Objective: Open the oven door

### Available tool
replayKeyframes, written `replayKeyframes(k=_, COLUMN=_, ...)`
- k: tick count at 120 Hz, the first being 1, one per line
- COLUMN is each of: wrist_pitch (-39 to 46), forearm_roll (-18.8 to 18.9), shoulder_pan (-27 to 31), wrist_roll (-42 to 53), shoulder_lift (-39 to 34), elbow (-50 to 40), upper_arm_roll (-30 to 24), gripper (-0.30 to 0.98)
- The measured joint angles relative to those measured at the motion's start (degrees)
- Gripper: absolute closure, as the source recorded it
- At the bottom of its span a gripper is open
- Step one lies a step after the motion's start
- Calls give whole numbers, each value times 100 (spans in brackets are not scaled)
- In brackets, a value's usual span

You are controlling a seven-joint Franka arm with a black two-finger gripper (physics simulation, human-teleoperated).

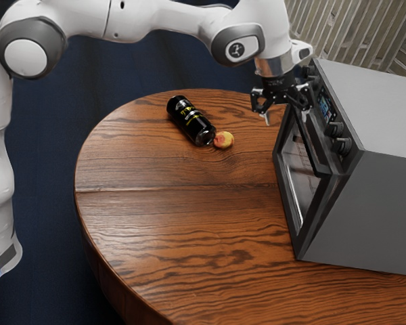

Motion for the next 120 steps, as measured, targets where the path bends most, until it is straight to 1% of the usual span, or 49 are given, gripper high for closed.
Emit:
replayKeyframes(k=29, wrist_pitch=184, forearm_roll=-195, shoulder_pan=74, wrist_roll=18, shoulder_lift=-447, elbow=-569, upper_arm_roll=14, gripper=0)
replayKeyframes(k=74, wrist_pitch=555, forearm_roll=-453, shoulder_pan=139, wrist_roll=-27, shoulder_lift=-1306, elbow=-1741, upper_arm_roll=10, gripper=0)
replayKeyframes(k=120, wrist_pitch=701, forearm_roll=-750, shoulder_pan=273, wrist_roll=-61, shoulder_lift=-1874, elbow=-2318, upper_arm_roll=4, gripper=0)
